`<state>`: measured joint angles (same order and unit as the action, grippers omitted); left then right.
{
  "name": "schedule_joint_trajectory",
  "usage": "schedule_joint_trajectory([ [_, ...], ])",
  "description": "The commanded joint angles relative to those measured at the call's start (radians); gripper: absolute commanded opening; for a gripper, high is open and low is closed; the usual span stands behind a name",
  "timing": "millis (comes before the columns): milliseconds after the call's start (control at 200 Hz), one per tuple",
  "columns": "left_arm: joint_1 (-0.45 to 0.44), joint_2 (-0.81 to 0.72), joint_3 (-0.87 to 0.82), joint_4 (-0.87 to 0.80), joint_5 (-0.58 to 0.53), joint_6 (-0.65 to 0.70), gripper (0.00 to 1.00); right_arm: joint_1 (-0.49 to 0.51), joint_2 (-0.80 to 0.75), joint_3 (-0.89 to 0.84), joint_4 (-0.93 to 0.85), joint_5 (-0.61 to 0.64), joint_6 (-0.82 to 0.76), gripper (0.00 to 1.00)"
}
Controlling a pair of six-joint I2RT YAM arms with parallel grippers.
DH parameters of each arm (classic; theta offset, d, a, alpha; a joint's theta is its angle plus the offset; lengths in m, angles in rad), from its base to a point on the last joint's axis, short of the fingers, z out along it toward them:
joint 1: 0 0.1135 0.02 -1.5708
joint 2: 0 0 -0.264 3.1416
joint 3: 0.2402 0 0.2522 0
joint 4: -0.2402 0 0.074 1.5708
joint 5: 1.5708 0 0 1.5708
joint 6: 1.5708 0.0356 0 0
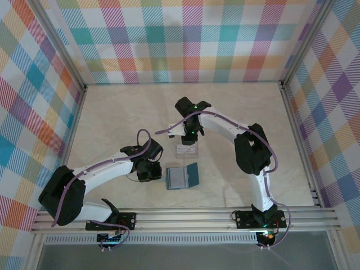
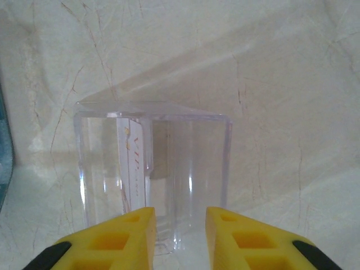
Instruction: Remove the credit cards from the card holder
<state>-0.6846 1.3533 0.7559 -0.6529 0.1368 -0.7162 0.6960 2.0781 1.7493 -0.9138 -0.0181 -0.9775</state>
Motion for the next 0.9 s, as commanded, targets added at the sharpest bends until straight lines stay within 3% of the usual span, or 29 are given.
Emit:
schedule_joint_trajectory([
  [0,0.010,0.006,0.003,-0.022,-0.006,0.008,0.14,0.002,-0.046,-0.014,0.013,-0.004,0.002,0.31],
  [335,0.010,0.007,0.003,-0.019,0.001,0.007,0.14,0.005,-0.015,-0.042,0.028,-0.019,0.019,0.34],
  [635,0.010,0.008,0.010,-0.006,0.017,0.004,0.14,0.005,-0.106,-0.067,0.074,-0.018,0.075,0.37],
  [755,0.010,0.011,0.022,0.000,0.026,0.007,0.14,0.004,-0.162,-0.100,0.115,-0.029,0.177,0.40],
  [895,0.010,0.022,0.043,0.006,0.036,0.013,0.13,0.006,-0.234,-0.156,0.180,-0.061,0.456,0.41],
])
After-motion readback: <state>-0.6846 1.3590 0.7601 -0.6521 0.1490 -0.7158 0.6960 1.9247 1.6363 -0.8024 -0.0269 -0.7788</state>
